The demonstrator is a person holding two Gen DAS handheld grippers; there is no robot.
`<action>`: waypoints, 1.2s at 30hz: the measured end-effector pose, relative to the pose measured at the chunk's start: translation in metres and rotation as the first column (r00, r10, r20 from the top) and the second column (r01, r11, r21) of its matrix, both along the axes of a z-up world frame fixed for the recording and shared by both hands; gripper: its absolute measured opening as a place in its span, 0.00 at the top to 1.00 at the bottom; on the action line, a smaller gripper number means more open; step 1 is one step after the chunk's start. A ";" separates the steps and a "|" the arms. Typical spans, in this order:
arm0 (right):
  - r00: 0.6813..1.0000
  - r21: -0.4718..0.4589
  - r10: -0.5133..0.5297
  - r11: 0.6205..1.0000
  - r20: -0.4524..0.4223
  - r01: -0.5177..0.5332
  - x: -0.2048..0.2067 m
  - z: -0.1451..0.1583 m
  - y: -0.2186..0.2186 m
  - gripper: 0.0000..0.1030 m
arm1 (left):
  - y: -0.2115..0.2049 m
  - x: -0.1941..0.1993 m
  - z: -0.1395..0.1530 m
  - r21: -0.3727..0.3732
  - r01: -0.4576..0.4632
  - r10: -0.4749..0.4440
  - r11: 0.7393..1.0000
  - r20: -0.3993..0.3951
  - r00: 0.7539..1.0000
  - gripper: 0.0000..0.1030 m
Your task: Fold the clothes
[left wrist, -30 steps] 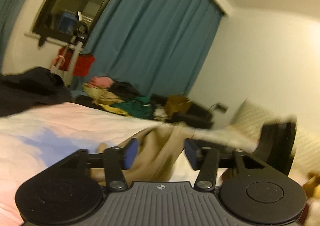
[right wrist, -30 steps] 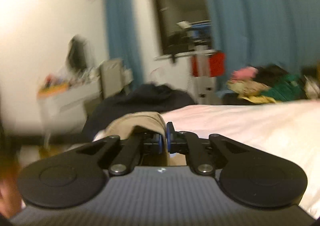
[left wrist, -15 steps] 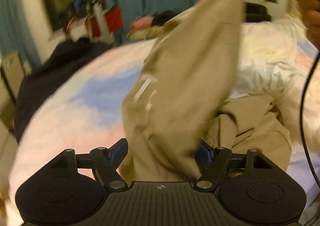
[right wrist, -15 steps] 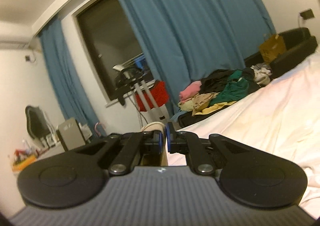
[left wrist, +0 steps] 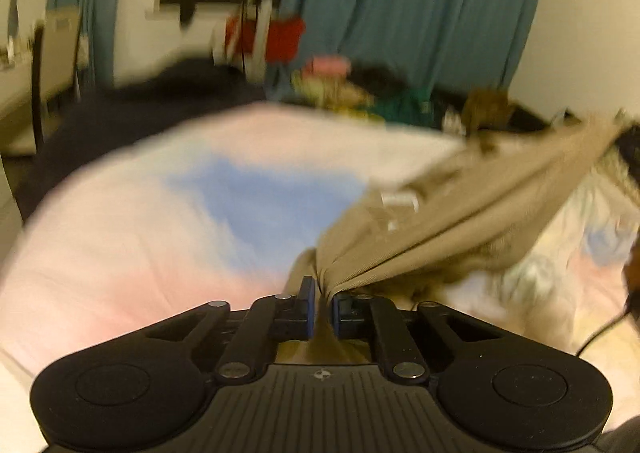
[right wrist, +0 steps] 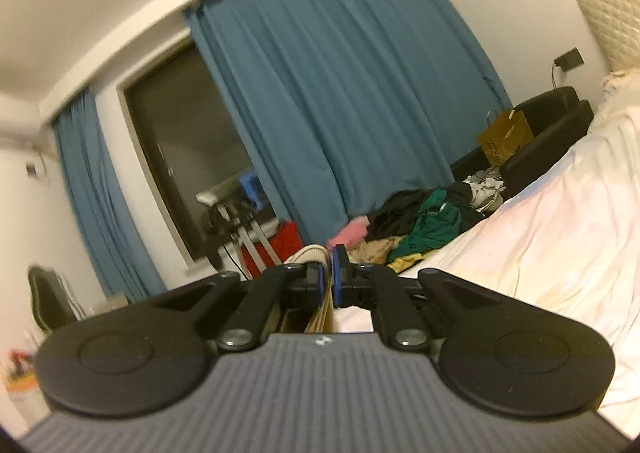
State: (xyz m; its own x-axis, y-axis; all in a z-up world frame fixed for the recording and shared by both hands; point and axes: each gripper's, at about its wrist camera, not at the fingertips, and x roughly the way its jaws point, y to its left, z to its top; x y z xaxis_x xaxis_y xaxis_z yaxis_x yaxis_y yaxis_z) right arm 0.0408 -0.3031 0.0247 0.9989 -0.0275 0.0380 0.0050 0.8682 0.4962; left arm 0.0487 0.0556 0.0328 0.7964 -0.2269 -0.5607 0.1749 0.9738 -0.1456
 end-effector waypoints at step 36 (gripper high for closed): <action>0.951 -0.079 0.145 0.982 -0.275 -0.172 0.025 -0.022 0.039 0.92 | 0.017 0.099 -0.033 0.103 0.068 -0.077 0.992 0.082 0.994 0.19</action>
State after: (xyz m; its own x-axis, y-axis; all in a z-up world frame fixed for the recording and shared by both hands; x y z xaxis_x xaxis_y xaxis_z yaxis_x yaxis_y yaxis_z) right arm 0.0660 -0.2637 0.0027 0.9641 0.1222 -0.2358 -0.0166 0.9139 0.4056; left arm 0.1474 0.0730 -0.0004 0.8259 -0.2321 -0.5138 0.2535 0.9669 -0.0293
